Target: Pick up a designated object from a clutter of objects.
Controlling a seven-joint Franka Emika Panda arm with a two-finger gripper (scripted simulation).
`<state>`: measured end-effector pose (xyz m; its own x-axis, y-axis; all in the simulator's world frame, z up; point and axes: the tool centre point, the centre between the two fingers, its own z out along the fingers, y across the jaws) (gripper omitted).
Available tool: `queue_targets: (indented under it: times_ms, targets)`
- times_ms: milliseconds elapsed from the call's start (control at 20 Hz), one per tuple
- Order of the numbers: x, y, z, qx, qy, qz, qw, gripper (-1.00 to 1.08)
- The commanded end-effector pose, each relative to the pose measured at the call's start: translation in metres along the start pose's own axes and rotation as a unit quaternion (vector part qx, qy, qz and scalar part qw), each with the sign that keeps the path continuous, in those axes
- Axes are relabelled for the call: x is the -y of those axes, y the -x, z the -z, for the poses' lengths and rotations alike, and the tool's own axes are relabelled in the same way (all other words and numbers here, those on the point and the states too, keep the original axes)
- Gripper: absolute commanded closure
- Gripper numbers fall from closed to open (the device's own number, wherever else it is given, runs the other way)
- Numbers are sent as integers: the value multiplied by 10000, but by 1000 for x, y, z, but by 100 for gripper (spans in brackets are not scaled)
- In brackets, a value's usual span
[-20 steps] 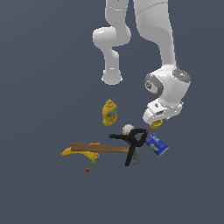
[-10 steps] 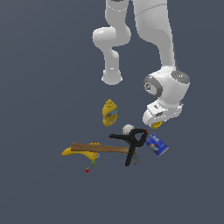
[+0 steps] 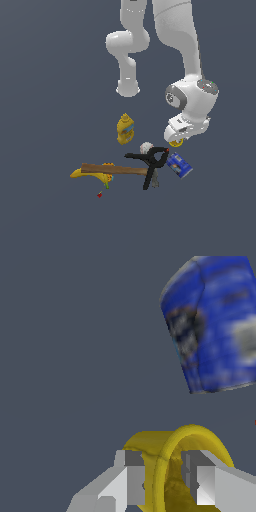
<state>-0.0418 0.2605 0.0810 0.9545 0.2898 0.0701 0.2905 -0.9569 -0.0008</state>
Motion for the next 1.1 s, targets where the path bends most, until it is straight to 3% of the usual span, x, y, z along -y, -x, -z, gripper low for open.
queue_targets:
  times_ms: [0, 450, 1050]
  targets:
    - [-2, 0, 3, 28, 5, -8, 10000, 108]
    - [-10, -13, 50, 73, -3, 11, 10000, 108]
    - [-26, -46, 156, 171, -19, 48, 9998, 108]
